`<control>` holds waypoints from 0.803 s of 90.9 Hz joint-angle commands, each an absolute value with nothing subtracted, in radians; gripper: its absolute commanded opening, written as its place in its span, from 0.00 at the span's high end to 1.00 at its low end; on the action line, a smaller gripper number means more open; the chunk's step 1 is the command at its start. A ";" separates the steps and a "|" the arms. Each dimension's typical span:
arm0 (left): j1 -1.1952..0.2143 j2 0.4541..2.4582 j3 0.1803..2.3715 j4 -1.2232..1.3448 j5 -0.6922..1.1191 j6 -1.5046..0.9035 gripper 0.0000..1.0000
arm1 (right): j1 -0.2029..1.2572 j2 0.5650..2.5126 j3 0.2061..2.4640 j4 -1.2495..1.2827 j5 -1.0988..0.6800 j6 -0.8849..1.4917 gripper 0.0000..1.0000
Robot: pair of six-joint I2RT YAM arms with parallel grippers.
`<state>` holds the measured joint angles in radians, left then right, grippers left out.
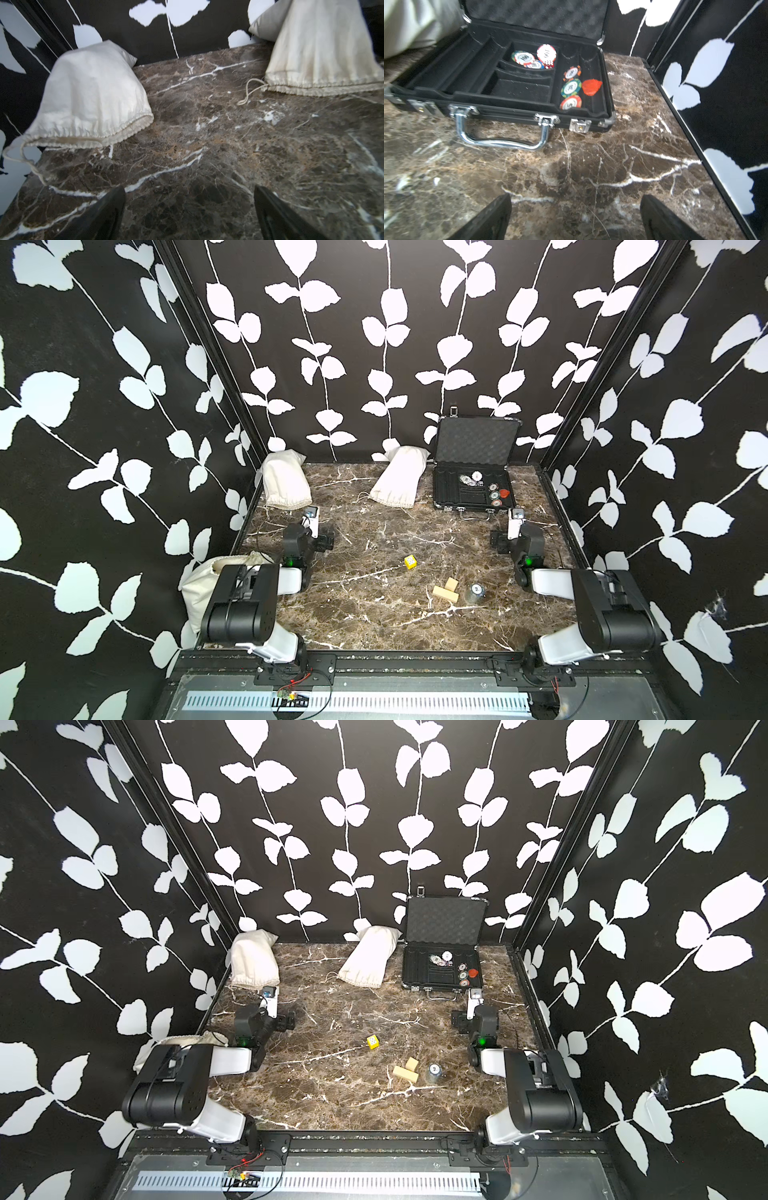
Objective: Close the soil bag
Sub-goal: Frap the soil bag at the center of the board.
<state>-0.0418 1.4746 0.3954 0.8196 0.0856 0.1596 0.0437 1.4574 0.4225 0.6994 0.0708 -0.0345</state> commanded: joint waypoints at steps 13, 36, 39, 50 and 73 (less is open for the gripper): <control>-0.139 1.301 0.623 0.361 0.049 0.071 0.01 | 0.137 1.273 0.609 0.314 0.088 -0.003 0.01; -0.257 1.661 1.014 0.113 0.077 -0.070 0.01 | 0.307 1.337 0.753 0.203 0.111 0.061 0.01; -0.271 1.724 1.081 0.077 0.064 -0.065 0.01 | 0.327 1.353 0.771 0.203 0.107 0.055 0.01; -0.279 1.944 1.337 -0.005 0.079 -0.094 0.02 | 0.385 1.421 0.823 0.209 0.103 0.034 0.01; -0.284 2.291 1.769 -0.197 0.129 -0.121 0.07 | 0.433 1.554 0.857 0.267 0.066 0.044 0.01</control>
<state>-0.2871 2.2398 1.6188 -0.0391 0.0917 -0.0959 0.4191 1.5200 0.8337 0.2276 0.0849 0.0341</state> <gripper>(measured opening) 0.944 0.990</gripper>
